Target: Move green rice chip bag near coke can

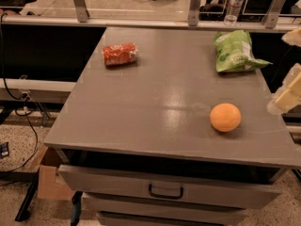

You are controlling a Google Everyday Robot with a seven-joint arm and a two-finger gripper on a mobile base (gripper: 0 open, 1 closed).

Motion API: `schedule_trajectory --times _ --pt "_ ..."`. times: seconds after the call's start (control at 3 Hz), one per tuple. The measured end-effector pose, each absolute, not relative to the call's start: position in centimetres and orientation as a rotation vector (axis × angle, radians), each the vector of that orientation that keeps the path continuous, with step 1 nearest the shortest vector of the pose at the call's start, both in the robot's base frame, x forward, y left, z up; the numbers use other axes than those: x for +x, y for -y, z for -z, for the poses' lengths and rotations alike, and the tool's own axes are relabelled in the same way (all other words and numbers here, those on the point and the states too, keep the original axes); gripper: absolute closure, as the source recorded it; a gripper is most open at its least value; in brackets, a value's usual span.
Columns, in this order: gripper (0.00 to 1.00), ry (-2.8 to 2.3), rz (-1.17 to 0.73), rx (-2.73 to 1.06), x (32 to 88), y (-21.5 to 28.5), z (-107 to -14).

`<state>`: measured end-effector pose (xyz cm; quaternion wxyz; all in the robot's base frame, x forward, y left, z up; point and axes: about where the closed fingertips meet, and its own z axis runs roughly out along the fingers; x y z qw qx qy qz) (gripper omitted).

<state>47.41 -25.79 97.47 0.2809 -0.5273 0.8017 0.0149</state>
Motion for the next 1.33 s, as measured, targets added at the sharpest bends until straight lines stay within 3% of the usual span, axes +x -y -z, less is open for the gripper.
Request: schedule_trajectory --times 0.67,1.33 --pt "0.00 -2.011 -0.096 -1.049 54.4 32.9 -97.7" --pt "0.00 -2.068 -0.070 -0.813 60.7 36.1 -95.6"
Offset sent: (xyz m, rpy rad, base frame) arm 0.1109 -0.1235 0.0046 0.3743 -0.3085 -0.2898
